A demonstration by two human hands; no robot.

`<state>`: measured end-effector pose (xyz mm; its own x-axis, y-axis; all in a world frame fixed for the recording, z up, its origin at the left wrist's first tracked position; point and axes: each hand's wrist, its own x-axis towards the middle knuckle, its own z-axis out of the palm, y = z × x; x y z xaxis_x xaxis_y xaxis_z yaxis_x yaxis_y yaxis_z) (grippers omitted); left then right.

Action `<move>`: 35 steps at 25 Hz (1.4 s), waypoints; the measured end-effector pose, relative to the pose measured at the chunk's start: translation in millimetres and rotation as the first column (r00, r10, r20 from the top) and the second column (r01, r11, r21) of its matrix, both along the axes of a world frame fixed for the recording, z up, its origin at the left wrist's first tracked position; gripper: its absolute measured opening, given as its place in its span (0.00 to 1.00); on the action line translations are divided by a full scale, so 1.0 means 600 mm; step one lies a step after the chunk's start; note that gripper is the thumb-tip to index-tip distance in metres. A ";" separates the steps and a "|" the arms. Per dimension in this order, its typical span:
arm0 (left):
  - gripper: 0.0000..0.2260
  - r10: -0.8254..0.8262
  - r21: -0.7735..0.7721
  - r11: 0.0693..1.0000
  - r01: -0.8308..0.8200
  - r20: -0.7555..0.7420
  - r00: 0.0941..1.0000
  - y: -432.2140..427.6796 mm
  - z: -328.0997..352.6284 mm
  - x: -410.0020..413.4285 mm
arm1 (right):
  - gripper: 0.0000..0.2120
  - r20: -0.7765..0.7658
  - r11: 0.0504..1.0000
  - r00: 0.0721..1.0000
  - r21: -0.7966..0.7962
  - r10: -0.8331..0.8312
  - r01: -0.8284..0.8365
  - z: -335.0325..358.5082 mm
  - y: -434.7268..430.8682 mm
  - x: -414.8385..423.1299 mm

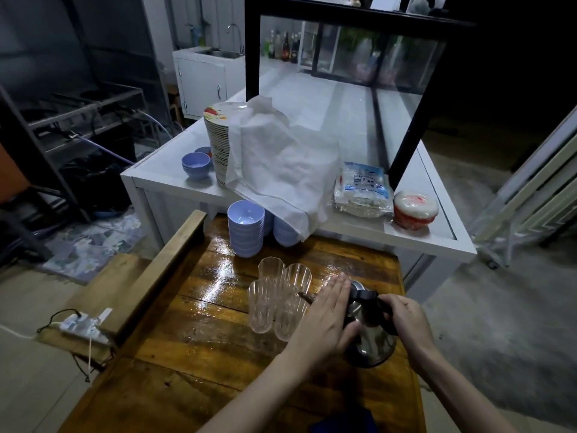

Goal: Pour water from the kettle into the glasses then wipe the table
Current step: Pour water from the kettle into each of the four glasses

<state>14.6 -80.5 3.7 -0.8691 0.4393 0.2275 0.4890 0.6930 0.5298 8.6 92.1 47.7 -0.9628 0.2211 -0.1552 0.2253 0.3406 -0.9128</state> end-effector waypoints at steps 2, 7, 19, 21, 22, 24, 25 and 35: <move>0.32 -0.002 0.010 1.000 0.002 0.008 1.000 0.000 0.001 -0.001 | 0.19 -0.016 1.000 1.000 0.019 0.006 -0.005 0.001 -0.001 -0.001; 0.31 -0.005 0.036 0.999 0.003 0.043 0.999 0.003 0.001 0.003 | 0.20 -0.021 0.998 1.000 0.061 0.014 -0.012 0.005 0.001 -0.004; 0.31 0.006 0.086 0.996 -0.013 0.075 0.997 0.015 0.013 0.015 | 0.18 -0.065 0.983 0.997 0.180 0.047 -0.034 0.004 0.016 -0.004; 0.31 0.003 0.093 0.996 -0.011 0.084 0.996 0.015 0.017 0.017 | 0.18 -0.075 0.981 0.995 0.192 0.058 -0.043 0.007 0.017 -0.005; 0.32 0.002 0.096 0.995 -0.011 0.087 0.996 0.015 0.018 0.018 | 0.18 -0.080 0.979 0.995 0.197 0.064 -0.047 0.008 0.017 -0.005; 0.32 0.003 0.100 0.995 -0.013 0.093 0.996 0.016 0.020 0.019 | 0.18 -0.087 0.977 0.994 0.207 0.067 -0.048 0.010 0.017 -0.006; 0.32 0.005 0.099 0.995 -0.014 0.096 0.995 0.016 0.020 0.020 | 0.18 -0.088 0.976 0.994 0.214 0.066 -0.046 0.010 0.017 -0.007; 0.34 0.010 0.115 0.993 -0.022 0.105 0.994 0.018 0.025 0.024 | 0.19 -0.108 0.961 0.992 0.274 0.062 -0.030 0.020 0.016 -0.015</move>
<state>29.0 -69.9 19.0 -0.8972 0.4015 0.1839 0.4166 0.6313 0.6542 -0.3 101.9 59.5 -0.9807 0.1948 0.0160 0.1035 0.5866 -0.8032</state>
